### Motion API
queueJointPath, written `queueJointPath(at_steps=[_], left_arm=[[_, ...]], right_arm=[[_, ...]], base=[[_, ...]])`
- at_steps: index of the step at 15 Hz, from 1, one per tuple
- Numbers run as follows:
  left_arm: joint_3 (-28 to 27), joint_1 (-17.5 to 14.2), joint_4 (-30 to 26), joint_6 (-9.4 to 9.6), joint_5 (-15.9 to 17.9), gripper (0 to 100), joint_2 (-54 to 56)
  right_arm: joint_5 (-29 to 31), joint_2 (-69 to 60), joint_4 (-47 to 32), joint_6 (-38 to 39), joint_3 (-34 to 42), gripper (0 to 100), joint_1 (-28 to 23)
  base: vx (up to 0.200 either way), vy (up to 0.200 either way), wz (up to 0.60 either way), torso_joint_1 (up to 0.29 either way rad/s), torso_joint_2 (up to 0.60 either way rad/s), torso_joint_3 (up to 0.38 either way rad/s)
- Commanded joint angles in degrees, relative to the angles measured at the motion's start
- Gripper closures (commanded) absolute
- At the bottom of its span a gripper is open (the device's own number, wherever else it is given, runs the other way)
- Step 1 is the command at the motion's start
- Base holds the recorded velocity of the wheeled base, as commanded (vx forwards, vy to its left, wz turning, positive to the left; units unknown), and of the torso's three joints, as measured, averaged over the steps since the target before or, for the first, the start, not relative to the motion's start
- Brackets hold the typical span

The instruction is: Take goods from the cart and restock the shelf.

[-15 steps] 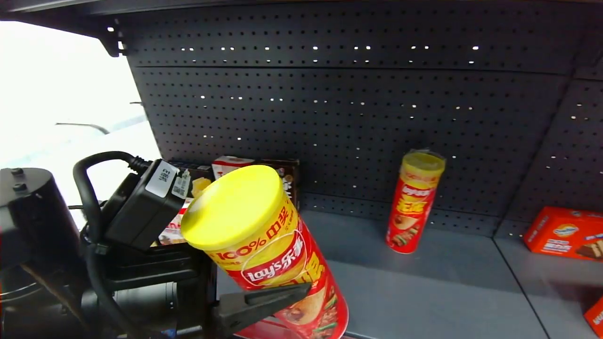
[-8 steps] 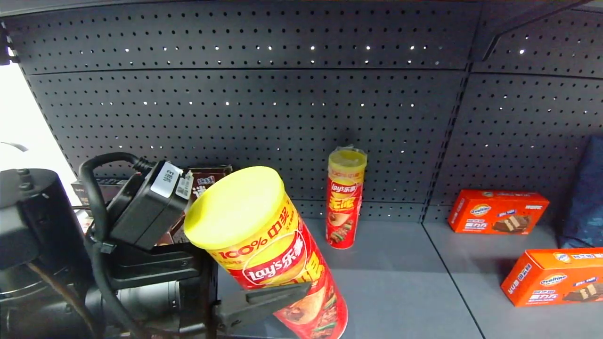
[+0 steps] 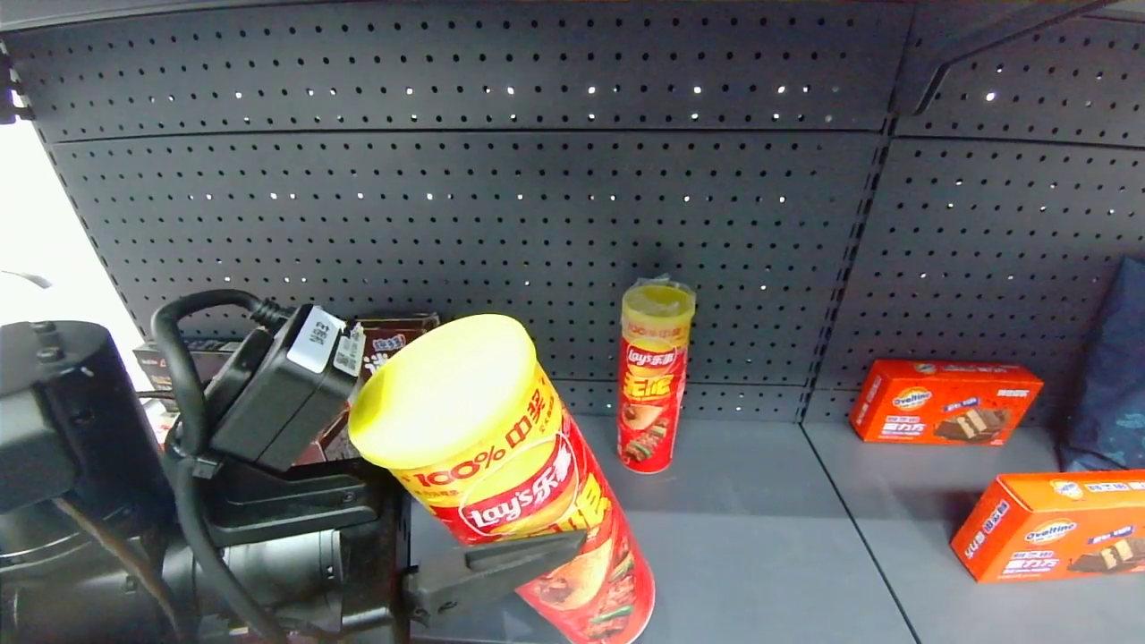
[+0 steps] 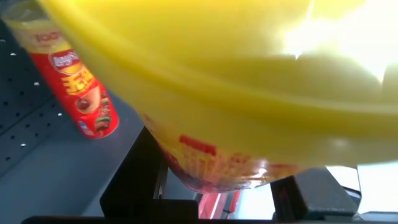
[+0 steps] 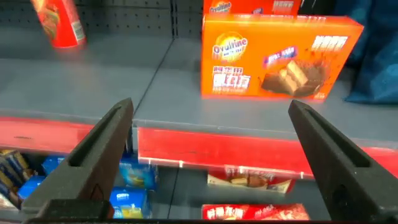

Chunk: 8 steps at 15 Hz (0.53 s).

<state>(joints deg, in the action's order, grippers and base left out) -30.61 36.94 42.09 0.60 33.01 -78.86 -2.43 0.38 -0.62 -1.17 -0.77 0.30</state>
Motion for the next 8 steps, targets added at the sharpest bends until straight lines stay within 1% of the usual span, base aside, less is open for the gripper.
queueJointPath(at_steps=[1,2,3,4,5,6,7,8], left_arm=[[-0.68,-0.73,0.01,-0.07,-0.14,100,-0.15],[-0.06,-0.64,-0.08,0.46,-0.23,100,-0.59],[-0.15,-1.08,-0.35,1.42,-0.32,100,-0.68],[-0.15,-1.52,-0.52,1.6,-0.4,100,-0.77],[0.11,-2.57,-0.52,1.69,-0.4,100,-0.77],[0.29,-3.19,-0.61,1.6,-0.32,100,-0.77],[0.29,-3.45,-0.61,1.6,-0.32,100,-0.68],[0.38,-3.54,-0.61,1.6,-0.32,100,-0.68]], right_arm=[[-0.91,20.72,-0.26,1.52,-21.82,0,0.66],[-6.01,21.77,-0.35,3.54,-22.26,0,1.72],[-10.14,22.91,-0.35,1.17,-22.52,0,3.39],[-10.14,26.96,0.01,-1.82,-23.75,0,4.53],[-10.67,31.61,-0.61,-4.02,-27.53,0,4.79],[-11.9,35.75,-0.52,-4.63,-29.38,0,6.11],[-13.39,39.0,-0.17,-6.21,-30.17,0,9.1],[-13.48,43.48,-0.17,-7.53,-31.49,0,13.67]], base=[[0.0,0.0,0.0,0.0,0.0,0.0],[0.0,0.0,0.0,0.0,0.0,0.0],[0.0,0.0,0.0,0.0,0.0,0.0],[0.0,0.0,0.0,0.0,0.0,0.0],[0.0,0.0,0.0,0.0,0.0,0.0],[0.0,0.0,0.0,0.0,0.0,0.0],[0.0,0.0,0.0,0.0,0.0,0.0],[0.0,0.0,0.0,0.0,0.0,0.0]])
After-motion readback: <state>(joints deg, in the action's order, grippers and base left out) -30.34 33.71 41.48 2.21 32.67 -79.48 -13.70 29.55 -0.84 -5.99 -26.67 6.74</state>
